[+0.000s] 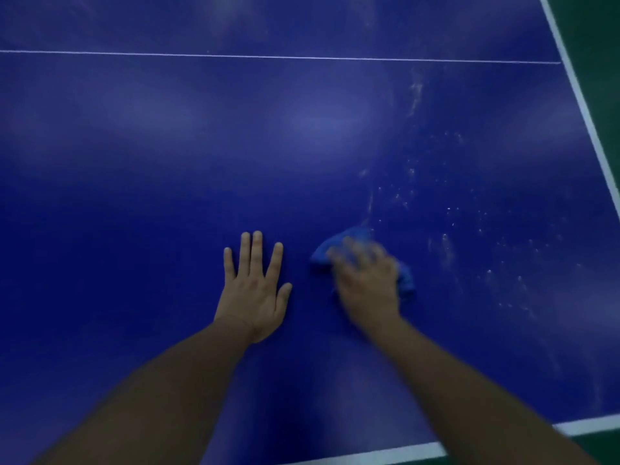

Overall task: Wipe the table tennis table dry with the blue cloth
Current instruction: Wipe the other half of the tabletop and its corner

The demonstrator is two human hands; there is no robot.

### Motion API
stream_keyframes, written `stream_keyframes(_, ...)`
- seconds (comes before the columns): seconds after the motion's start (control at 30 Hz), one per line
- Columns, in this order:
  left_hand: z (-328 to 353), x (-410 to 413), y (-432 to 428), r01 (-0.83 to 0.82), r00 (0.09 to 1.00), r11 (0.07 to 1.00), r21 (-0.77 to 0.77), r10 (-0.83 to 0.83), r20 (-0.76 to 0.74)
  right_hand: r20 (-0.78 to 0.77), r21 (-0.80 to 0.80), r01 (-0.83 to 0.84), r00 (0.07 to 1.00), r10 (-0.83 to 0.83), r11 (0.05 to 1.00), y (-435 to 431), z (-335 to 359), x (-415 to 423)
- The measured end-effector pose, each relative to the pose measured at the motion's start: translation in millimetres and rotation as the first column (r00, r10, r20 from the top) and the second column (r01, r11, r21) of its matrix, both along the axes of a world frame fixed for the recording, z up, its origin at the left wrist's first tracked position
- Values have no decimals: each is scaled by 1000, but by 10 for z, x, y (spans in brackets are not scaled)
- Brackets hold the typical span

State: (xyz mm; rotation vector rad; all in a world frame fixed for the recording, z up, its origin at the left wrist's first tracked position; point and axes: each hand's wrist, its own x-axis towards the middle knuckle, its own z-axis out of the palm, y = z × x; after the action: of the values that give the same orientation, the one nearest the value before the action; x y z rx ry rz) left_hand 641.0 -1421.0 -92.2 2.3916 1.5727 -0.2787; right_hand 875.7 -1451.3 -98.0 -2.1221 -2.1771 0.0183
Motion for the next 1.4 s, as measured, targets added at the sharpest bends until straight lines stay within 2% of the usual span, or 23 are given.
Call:
stream_keyframes(0.03,3,-3,4,1,1000,1000,-6,-1,4,-9,-24,205,979,-205,979,236,37,269)
stream_keyframes(0.07,-1,-6,-3,4,1000,1000,-6,-4,7,-41,-59,396,916,-398,917,392,93,526)
stream_keyframes(0.1,-2,-8,-12,6,1000,1000,0,-6,10,-77,-99,528,841,-536,843,455,133,736)
stream_keyframes(0.13,-5,-12,-13,6,1000,1000,11,-6,17,-89,-136,584,797,-597,800,438,168,857)
stream_keyframes(0.2,-26,-18,-17,9,1000,999,37,-10,28,-44,-114,539,837,-546,835,207,203,833)
stream_keyframes(0.3,-51,-20,-26,7,999,998,66,-10,38,-9,-84,268,963,-269,960,-367,121,238)
stream_keyframes(0.37,-58,-26,-24,12,999,997,70,-16,46,-29,-82,95,995,-97,992,-588,70,-260)
stream_keyframes(0.47,-82,-35,-29,21,998,996,87,-27,60,-63,-83,-57,997,52,995,-377,66,-566)
stream_keyframes(0.57,-106,-39,-26,20,998,994,106,-26,57,5,-93,-144,989,145,985,254,33,-228)
stream_keyframes(0.6,-103,-39,-25,19,998,994,109,-25,53,39,-94,-95,994,99,991,508,40,-8)
stream_keyframes(0.67,-95,-20,-22,15,999,994,110,-20,45,19,-77,188,982,-187,979,960,108,514)
stream_keyframes(0.73,-76,-16,-31,14,999,995,98,-17,33,-43,-123,432,897,-440,893,1154,171,1012)
stream_keyframes(0.8,-67,-30,-30,13,1000,996,90,-15,27,-64,-156,501,855,-515,851,1039,219,1287)
stream_keyframes(0.9,-46,-46,-18,0,999,997,78,-3,42,-41,-46,407,912,-409,912,667,175,1057)
stream_keyframes(1.0,-20,-1,19,-42,996,997,69,37,76,-53,-34,87,995,-88,996,401,76,361)
stream_keyframes(1.13,-15,206,297,-94,993,988,120,85,82,-76,-44,-188,980,184,981,801,8,-55)
stream_keyframes(1.2,-14,375,462,-104,991,985,141,91,95,-60,-29,-205,977,203,978,1268,-21,222)
stream_keyframes(1.23,-8,458,536,-109,990,984,141,95,103,-37,-12,-144,989,143,989,1548,-38,465)
stream_keyframes(1.3,12,600,655,-105,990,985,141,89,112,-11,12,114,993,-113,993,2039,6,1064)
stream_keyframes(1.4,33,759,800,-88,992,986,143,74,100,-126,-54,457,879,-460,888,2370,128,1776)
